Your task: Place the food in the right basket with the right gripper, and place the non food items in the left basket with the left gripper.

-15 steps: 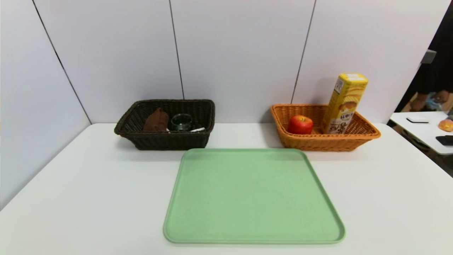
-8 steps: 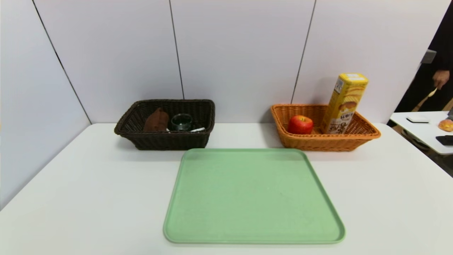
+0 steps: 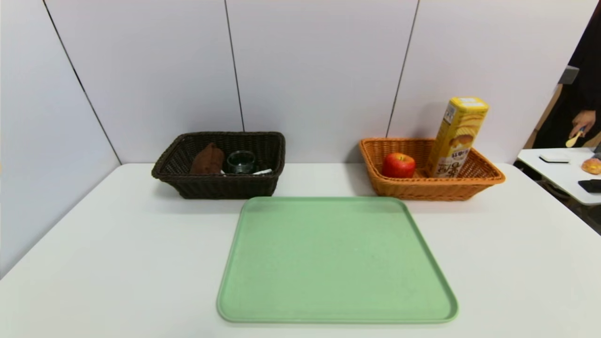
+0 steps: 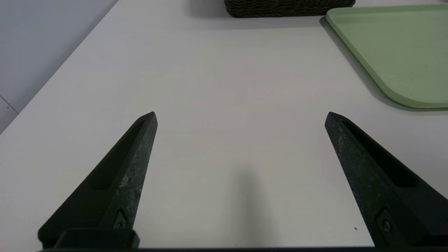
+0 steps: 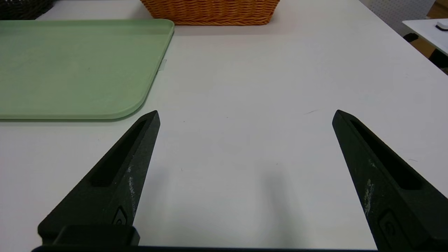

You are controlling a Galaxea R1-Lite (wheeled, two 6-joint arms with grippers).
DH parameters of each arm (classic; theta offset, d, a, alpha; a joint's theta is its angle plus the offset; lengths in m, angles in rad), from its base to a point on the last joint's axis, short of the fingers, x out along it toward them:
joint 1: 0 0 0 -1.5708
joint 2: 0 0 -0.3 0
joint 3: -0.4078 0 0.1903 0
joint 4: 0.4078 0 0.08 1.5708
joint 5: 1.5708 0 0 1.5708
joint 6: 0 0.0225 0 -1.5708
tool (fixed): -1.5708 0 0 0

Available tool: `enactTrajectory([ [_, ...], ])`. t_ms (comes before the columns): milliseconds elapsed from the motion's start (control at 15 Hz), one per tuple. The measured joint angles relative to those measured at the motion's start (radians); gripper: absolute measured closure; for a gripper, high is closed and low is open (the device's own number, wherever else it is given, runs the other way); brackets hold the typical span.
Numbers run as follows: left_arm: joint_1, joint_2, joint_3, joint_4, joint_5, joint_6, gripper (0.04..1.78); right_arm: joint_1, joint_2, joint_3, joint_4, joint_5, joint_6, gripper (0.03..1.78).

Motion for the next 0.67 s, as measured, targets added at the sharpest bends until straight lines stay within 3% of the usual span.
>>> enactTrajectory([
  [667, 0.0, 0.0, 0.0, 0.0, 0.0, 0.0, 0.13, -0.001, 0.0, 0.005, -0.014, 0.0, -0.001, 0.11],
])
